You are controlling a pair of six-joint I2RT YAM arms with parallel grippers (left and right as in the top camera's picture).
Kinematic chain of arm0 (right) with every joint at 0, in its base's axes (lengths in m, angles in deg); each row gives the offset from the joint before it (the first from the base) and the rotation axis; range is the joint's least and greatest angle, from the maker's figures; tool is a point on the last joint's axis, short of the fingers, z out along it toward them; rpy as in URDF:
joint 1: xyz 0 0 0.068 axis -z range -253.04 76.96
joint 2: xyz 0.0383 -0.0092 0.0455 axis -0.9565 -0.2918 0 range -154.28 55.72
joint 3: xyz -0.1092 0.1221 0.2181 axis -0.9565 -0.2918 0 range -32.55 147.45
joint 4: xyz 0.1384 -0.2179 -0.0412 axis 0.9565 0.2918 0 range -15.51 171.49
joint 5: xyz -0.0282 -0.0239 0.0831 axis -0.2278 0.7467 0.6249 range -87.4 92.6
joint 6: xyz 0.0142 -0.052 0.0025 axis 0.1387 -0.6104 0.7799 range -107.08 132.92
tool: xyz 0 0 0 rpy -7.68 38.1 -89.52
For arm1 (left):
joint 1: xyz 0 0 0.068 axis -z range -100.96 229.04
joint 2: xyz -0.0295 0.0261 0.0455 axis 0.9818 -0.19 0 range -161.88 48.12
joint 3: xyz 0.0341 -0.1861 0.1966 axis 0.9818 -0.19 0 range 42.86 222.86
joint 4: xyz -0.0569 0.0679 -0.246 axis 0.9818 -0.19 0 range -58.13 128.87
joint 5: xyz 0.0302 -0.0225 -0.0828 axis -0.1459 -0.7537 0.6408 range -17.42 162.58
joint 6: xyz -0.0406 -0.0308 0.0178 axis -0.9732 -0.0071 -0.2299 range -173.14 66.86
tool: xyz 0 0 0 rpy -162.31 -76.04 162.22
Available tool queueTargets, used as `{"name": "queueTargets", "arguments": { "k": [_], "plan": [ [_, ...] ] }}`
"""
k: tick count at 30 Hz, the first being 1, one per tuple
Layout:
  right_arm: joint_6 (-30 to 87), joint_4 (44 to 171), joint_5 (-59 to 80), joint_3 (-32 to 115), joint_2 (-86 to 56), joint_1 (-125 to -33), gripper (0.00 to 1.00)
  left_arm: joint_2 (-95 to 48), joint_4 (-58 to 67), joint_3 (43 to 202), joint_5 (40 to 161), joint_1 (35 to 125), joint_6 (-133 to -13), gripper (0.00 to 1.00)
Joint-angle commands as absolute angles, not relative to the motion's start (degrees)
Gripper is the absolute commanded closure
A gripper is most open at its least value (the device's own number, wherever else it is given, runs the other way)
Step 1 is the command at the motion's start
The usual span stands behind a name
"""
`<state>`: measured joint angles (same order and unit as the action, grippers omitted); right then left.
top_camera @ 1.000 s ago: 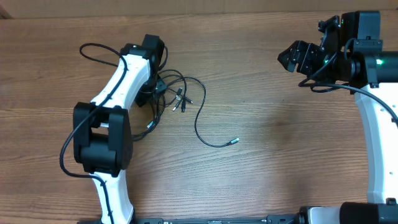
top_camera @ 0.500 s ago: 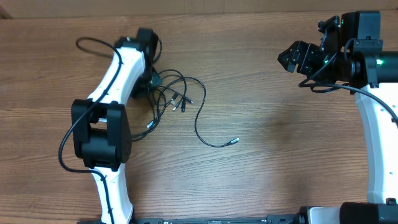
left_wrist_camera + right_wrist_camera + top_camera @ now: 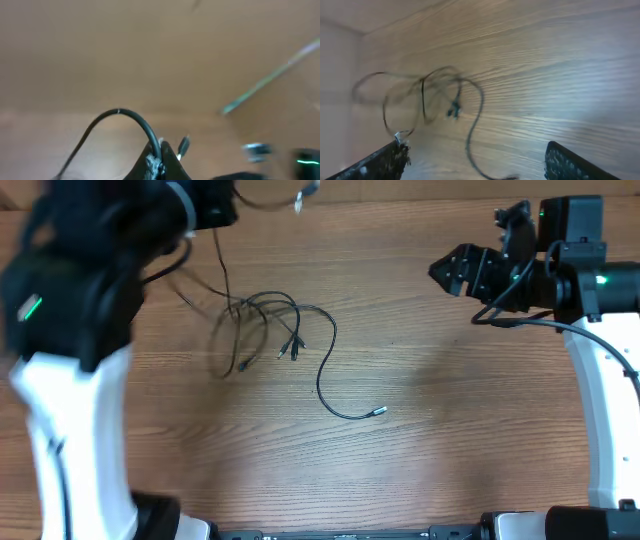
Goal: Untangle cables
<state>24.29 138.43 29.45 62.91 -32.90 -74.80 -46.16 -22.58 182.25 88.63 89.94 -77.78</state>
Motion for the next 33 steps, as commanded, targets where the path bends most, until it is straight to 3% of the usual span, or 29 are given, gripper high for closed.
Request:
{"name": "queueTargets", "arguments": {
  "k": [1,6,10,13,25,28,33],
  "plan": [
    [21.37,137.32,36.67,63.02,-33.07,-76.94,0.13,-45.26,-18.91,182.12,95.14,89.94,-82.98,0.96],
    [21.1,135.11,41.3,63.02,-33.07,-80.92,0.12,-44.37,-7.58,182.17,100.3,88.06,-94.22,0.96],
    [22.2,131.81,41.28,63.02,-34.78,-85.66,0.12,-44.39,9.9,182.17,102.47,84.1,-108.97,0.96],
    [27.42,129.08,41.28,63.02,-37.51,-89.37,0.12,-44.39,18.8,182.17,100.89,82.68,-113.65,0.96],
    [48.27,110.59,35.07,63.02,-48.88,-104.37,0.12,-44.39,19.85,182.17,95.6,82.71,-115.44,0.96],
    [48.05,107.0,31.99,63.02,-50.08,-107.54,0.07,-44.39,20.09,182.17,94.6,82.71,-117.95,0.96],
    [36.47,96.82,31.82,63.02,-50.97,-110.95,0.05,-44.32,25.03,182.17,94.93,82.71,-124.18,0.96]
  ]
}}
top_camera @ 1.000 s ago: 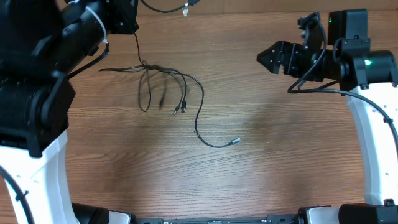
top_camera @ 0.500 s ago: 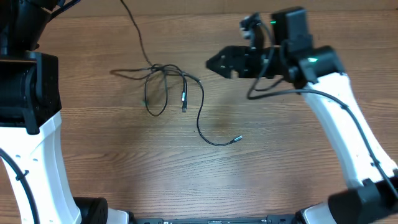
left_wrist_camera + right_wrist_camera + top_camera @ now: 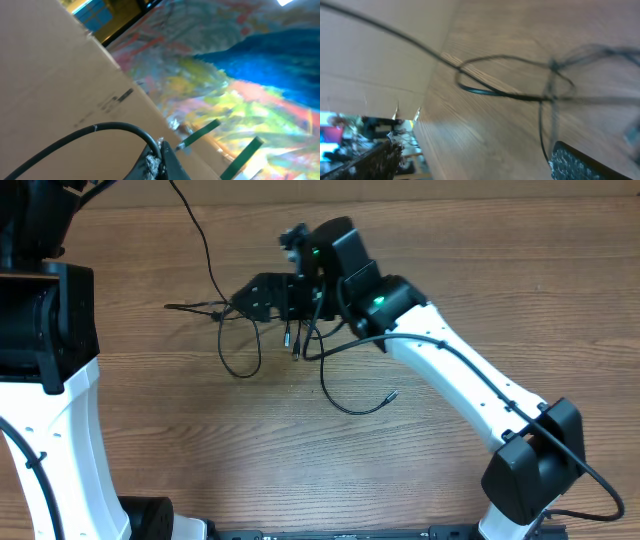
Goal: Untangle cables
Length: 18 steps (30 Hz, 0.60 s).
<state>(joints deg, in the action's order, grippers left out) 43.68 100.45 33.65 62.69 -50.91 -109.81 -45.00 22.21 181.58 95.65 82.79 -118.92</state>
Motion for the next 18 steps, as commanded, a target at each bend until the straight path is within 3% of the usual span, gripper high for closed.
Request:
{"name": "queueTargets", "arguments": {
  "k": [1,6,13,15,16,18],
  "plan": [
    [34.22,95.4,31.77,63.02,-50.97,-111.38,0.05,-44.3,25.92,182.17,95.17,82.71,-124.71,0.96],
    [29.67,90.11,28.91,63.02,-53.01,-112.41,0.06,-43.95,26.75,182.17,98.27,82.71,-125.63,0.96],
    [29.52,73.56,28.82,63.02,-59.21,-112.52,0.18,-43.95,28.59,182.17,103.47,82.71,-130.09,0.96],
    [29.52,71.88,28.73,63.02,-59.61,-112.56,0.29,-43.95,28.65,182.17,103.34,82.71,-129.5,0.96],
    [29.52,71.82,28.32,63.02,-59.61,-112.56,0.51,-43.95,28.11,182.17,103.27,82.64,-128.05,0.96],
    [29.61,72.21,27.47,63.04,-59.52,-112.3,0.59,-43.95,24.76,182.17,103.3,82.38,-125.74,0.96]
  ]
}}
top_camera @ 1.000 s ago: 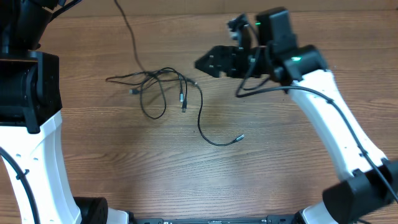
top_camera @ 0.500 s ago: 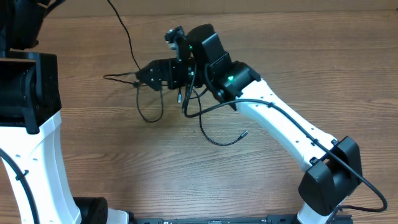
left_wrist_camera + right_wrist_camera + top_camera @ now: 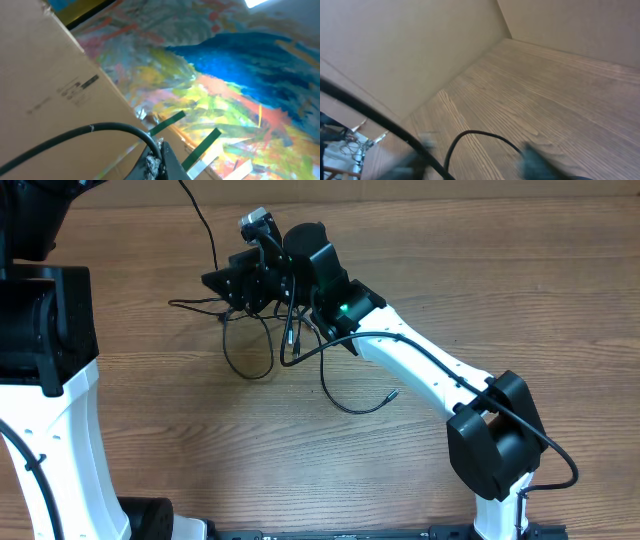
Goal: Untangle cables
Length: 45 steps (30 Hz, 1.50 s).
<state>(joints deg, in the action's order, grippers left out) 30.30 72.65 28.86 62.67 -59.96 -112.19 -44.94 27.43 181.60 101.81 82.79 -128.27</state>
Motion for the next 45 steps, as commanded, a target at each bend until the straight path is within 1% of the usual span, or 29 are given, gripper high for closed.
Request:
{"name": "queueTargets", "arguments": {
  "k": [1,2,3,4,5,7,10,13,15,18,20,22,24,26,27,29,30,31,34,36,38,45],
  "plan": [
    [29.65,72.82,27.49,63.06,-59.32,-111.91,0.65,-43.95,22.91,182.17,103.3,82.22,-124.58,0.96],
    [29.69,73.98,27.44,63.11,-58.91,-111.49,0.82,-43.95,20.89,182.17,103.3,81.87,-123.13,0.96],
    [29.67,76.4,26.88,63.11,-58.01,-110.66,0.93,-43.95,18.05,182.17,103.06,81.5,-119.51,0.96],
    [29.54,79.09,26.07,63.11,-56.9,-109.79,0.96,-43.95,15.61,182.17,102.44,81.0,-115.9,0.96],
    [29.5,82.72,25.13,63.11,-55.26,-108.5,0.96,-43.95,12.94,182.17,101.61,80.56,-113.32,0.96],
    [28.91,88.86,25.15,63.13,-51.5,-105.79,0.96,-43.97,3.82,182.17,97.9,79.62,-106.09,0.96],
    [27.83,96.6,25.91,63.7,-45.44,-102.42,0.96,-44.08,-9.51,182.15,89.26,79.38,-97.34,0.96],
    [27.38,101.1,26.22,64.09,-39.85,-100.65,0.96,-44.13,-17.25,182.15,83.28,79.38,-91.51,0.96],
    [27.38,103.42,26.2,64.09,-36.4,-99.89,0.96,-44.13,-19.39,182.15,82.29,79.38,-88.21,0.96],
    [27.42,105.12,26.29,64.07,-34.8,-99.97,0.96,-44.08,-17.81,182.15,84.22,79.38,-87.94,0.96],
    [27.42,105.96,26.53,64.02,-34.93,-100.48,0.91,-44.06,-13.42,182.17,89.13,79.38,-88.75,0.96],
    [27.44,106.94,26.92,63.89,-35.7,-100.96,0.74,-43.87,-7.06,182.17,93.96,79.38,-93.15,0.96],
    [27.42,107.68,28.34,63.89,-36.55,-101.16,0.6,-43.52,-0.24,182.19,97.5,79.38,-97.76,0.96],
    [27.42,107.57,29.89,63.89,-37.34,-101.35,0.37,-43.23,7.54,182.21,100.54,79.38,-103.73,0.96],
    [27.4,106.76,30.44,63.89,-37.86,-101.75,0.23,-43.12,12.85,182.21,102.14,79.41,-108.36,0.96],
    [27.38,104.53,31.95,63.89,-38.82,-102.69,0.11,-43.14,22.58,182.21,104.43,79.45,-116.67,0.96],
    [27.35,102.83,32.84,63.89,-39.52,-103.36,0.07,-43.14,28.09,182.21,104.94,79.45,-121.28,0.96],
    [25.65,98.96,34.11,63.89,-40.92,-105.31,0.04,-43.14,38.49,182.21,104.87,79.45,-128.29,0.96],
    [24.38,94.13,33.96,63.89,-43.63,-108.39,0.04,-43.14,46.84,182.21,103.6,79.45,-134.26,0.96],
    [24.38,91.64,33.98,63.89,-45.33,-109.79,0.04,-43.12,49.05,182.21,103.6,79.45,-137.14,0.96],
    [24.38,89.02,33.98,63.89,-47.48,-111.17,0.05,-43.12,49.24,182.21,103.82,79.45,-139.02,0.96],
    [24.38,83.07,34.02,63.89,-52.57,-115.69,0.15,-43.14,49.22,182.21,103.67,79.45,-140.03,0.96]
  ]
}}
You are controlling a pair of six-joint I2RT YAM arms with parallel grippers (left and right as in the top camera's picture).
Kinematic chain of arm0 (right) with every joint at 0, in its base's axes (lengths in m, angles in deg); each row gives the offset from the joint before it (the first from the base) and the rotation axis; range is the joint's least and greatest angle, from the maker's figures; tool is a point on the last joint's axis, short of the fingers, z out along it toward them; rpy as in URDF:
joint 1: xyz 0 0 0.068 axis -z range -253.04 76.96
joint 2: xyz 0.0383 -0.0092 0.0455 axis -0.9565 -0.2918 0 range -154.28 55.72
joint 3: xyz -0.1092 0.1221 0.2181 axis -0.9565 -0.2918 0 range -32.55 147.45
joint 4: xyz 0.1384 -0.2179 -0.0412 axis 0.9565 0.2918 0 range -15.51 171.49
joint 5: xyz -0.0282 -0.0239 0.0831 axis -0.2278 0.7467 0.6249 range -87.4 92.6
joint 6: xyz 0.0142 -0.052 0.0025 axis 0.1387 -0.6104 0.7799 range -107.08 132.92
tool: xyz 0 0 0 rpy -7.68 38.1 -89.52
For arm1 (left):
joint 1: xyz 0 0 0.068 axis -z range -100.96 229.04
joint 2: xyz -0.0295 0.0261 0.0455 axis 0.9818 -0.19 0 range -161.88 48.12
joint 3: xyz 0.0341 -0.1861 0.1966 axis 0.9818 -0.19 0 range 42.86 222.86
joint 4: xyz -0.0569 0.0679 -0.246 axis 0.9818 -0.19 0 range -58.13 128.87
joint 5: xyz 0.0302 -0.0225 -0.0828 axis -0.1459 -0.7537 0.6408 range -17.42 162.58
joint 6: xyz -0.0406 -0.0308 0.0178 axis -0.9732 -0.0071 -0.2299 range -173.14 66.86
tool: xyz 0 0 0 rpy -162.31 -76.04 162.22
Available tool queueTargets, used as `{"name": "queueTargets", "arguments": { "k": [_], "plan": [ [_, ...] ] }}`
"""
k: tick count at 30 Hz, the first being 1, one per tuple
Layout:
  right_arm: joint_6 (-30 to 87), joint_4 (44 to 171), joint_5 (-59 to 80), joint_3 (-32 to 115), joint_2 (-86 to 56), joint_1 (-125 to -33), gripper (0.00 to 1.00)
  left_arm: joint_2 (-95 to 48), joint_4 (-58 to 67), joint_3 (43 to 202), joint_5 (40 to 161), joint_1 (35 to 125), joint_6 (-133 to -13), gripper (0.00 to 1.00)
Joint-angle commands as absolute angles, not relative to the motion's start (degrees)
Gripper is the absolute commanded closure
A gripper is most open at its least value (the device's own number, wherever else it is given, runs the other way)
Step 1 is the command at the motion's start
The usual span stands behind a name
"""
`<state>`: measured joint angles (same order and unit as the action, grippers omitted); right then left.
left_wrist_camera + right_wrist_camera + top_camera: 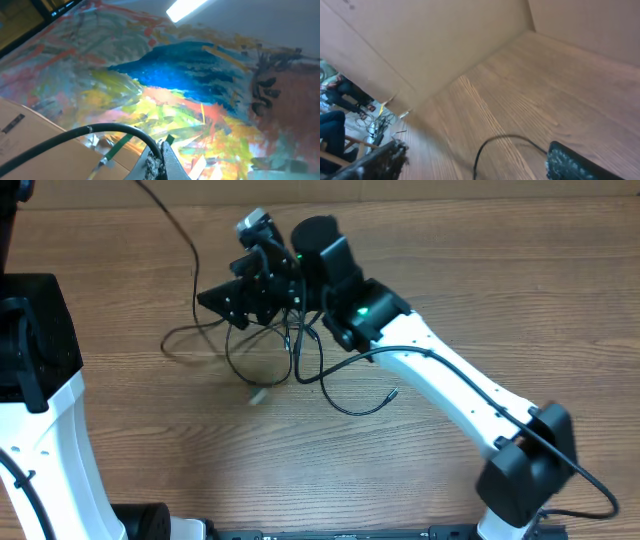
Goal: Untangle cables
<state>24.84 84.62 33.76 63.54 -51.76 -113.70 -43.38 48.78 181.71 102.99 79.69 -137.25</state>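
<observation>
A tangle of thin black cables lies on the wooden table. One strand rises from it to the top left, out of the overhead view. My left gripper is shut on that black cable; it is raised, with only a painted wall behind it. My right gripper hovers open at the tangle's left side. A cable loop lies between its fingers. A free end with a plug trails to the right.
The left arm's white column stands along the left edge. A cardboard wall rises behind the table's far edge. A small pale plug end shows blurred in front of the tangle.
The left wrist view has tilted from the cardboard wall up to the painted wall. The raised strand leans further left. My right gripper sits slightly nearer the front, and the tangle has spread.
First my right arm was far off at the right while my left gripper held a cable above the tangle. Then the right gripper stood open at the tangle, then further left over it. The left gripper stayed shut on its cable and is now raised high.
</observation>
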Motion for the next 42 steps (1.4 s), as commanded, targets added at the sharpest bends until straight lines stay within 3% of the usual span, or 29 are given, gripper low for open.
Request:
{"name": "queueTargets", "arguments": {
  "k": [1,6,10,14,20,25,32,36,42],
  "plan": [
    [24.43,82.61,34.04,63.89,-52.85,-116.21,0.15,-43.14,49.22,182.21,103.62,79.45,-140.1,0.96],
    [25.04,81.65,34.0,63.89,-54.69,-118.36,0.27,-43.14,49.2,182.21,101.0,79.38,-140.16,0.96],
    [25.28,83.53,33.98,63.89,-54.67,-117.9,0.27,-42.79,49.2,182.21,91.95,77.77,-138.13,0.96],
    [25.15,92.58,33.3,63.89,-54.67,-115.3,0.23,-42.07,41.72,182.21,91.49,73.04,-131.64,0.96],
    [23.22,111.59,33.13,63.89,-54.65,-107.97,0.22,-41.88,18.1,182.21,84.57,68.45,-105.36,0.96],
    [21.58,121.19,31.09,63.89,-54.65,-102.99,0.21,-41.83,12.74,182.21,78.31,63.78,-93.19,0.96],
    [21.19,126.33,25.06,63.89,-54.65,-100.0,0.19,-41.05,11.52,182.21,79.54,47.84,-92.88,0.96],
    [20.27,127.13,25.06,63.89,-54.67,-99.34,0.18,-41.18,3.74,182.21,79.38,39.87,-91.18,0.96],
    [20.25,127.13,25.06,63.89,-54.67,-99.25,0.18,-46.62,-13.27,182.15,64.35,35.56,-87.27,0.96]
  ]
}}
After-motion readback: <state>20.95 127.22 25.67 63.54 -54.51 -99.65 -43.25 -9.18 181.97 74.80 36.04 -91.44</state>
